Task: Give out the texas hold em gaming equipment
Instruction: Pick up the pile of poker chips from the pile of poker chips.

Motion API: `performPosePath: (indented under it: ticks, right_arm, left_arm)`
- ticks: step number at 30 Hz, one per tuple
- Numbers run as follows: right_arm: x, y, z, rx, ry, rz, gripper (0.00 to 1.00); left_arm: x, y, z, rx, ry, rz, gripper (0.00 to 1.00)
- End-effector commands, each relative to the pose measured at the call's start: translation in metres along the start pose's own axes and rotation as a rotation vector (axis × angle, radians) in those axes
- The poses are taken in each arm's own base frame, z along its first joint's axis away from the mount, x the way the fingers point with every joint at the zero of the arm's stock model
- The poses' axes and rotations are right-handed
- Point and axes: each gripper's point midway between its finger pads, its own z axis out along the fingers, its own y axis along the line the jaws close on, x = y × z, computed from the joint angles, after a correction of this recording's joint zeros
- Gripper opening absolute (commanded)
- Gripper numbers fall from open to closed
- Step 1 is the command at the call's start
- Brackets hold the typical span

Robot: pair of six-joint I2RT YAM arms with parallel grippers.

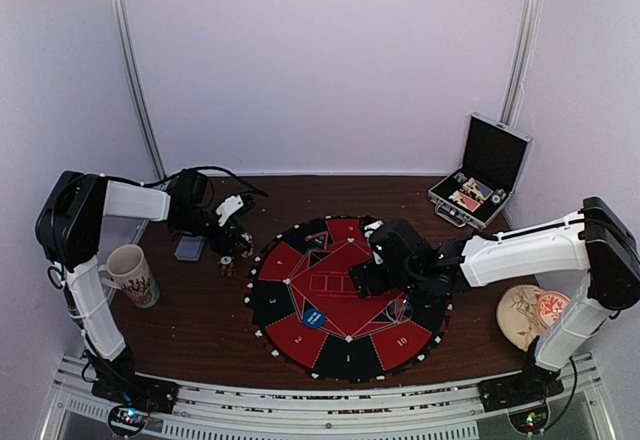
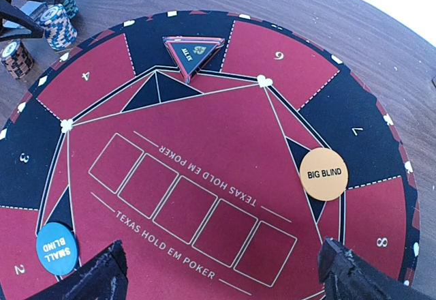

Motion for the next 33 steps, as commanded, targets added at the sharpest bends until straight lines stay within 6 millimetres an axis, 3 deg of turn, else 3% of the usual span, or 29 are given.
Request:
performPosePath:
  ticks: [1,15,28,33]
  right_arm:
    - [0.001,-0.002,-0.001,0.016,-0.006,-0.005,0.98]
    - [0.001,-0.002,-0.001,0.014,-0.005,-0.007,0.98]
    - [0.001,-0.002,-0.001,0.013,-0.006,-0.006,0.98]
    - [0.001,-0.002,-0.001,0.013,-0.005,-0.007,0.98]
  left_arm:
    - [-0.003,0.004,0.004,-0.004,0.006,0.017,0.67]
    - [-0.002,0.004,0.004,-0.003,0.010,0.016,0.54]
    - [-0.007,0.005,-0.001,-0.014,0.002,0.022,0.32]
    - [-0.012,0.005,-0.006,-0.026,-0.009,0.029,0.28]
